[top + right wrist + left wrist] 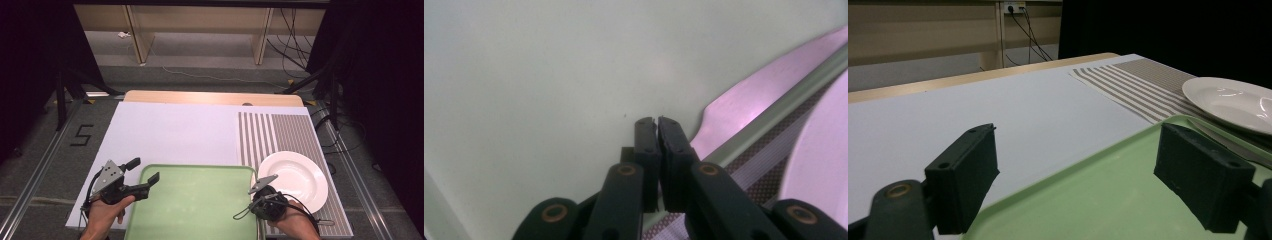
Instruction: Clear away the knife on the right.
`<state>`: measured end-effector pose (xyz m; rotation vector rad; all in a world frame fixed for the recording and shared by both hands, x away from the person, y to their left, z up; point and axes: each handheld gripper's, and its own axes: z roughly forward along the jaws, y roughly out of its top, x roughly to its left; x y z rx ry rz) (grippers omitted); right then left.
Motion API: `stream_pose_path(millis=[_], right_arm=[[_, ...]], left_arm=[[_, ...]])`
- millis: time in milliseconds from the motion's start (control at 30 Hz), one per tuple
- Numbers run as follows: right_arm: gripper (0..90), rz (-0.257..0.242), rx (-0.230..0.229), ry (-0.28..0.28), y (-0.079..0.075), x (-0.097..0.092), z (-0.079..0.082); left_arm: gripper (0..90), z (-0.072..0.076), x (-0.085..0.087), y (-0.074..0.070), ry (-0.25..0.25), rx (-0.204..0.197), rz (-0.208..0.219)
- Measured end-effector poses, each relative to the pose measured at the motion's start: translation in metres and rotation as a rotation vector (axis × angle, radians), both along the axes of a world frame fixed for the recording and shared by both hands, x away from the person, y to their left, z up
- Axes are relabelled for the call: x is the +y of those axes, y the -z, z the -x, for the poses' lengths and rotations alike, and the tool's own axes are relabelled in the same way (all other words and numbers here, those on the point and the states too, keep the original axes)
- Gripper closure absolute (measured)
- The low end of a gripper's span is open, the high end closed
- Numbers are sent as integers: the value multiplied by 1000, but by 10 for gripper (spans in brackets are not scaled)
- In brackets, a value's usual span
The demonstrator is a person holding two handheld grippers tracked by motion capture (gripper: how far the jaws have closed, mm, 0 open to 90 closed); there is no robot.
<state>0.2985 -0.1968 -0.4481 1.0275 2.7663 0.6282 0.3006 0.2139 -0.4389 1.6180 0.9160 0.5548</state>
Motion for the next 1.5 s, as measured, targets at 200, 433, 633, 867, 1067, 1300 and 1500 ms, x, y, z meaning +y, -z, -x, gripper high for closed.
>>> stream_pose_path(millis=[200,433,633,867,1067,1300,1500], right_arm=[[771,-73,-42,-6,-6,-7,-1],[551,-175,-65,47,-15,-17,2],[364,-210,-122,77,-18,-21,6],[260,-272,-110,126,-24,-26,7],[217,-303,-105,136,-27,-31,9],[213,-350,-109,151,-27,-38,11],[209,-365,-75,164,-29,-46,13]], left_arm=[[165,0,0,0,2,-2,-2],[165,0,0,0,2,-1,-1],[165,0,0,0,5,-1,-2],[165,-2,0,1,5,-2,5],[165,-2,0,0,0,2,1],[165,-4,1,1,-9,7,2],[165,-4,0,1,-4,4,5]])
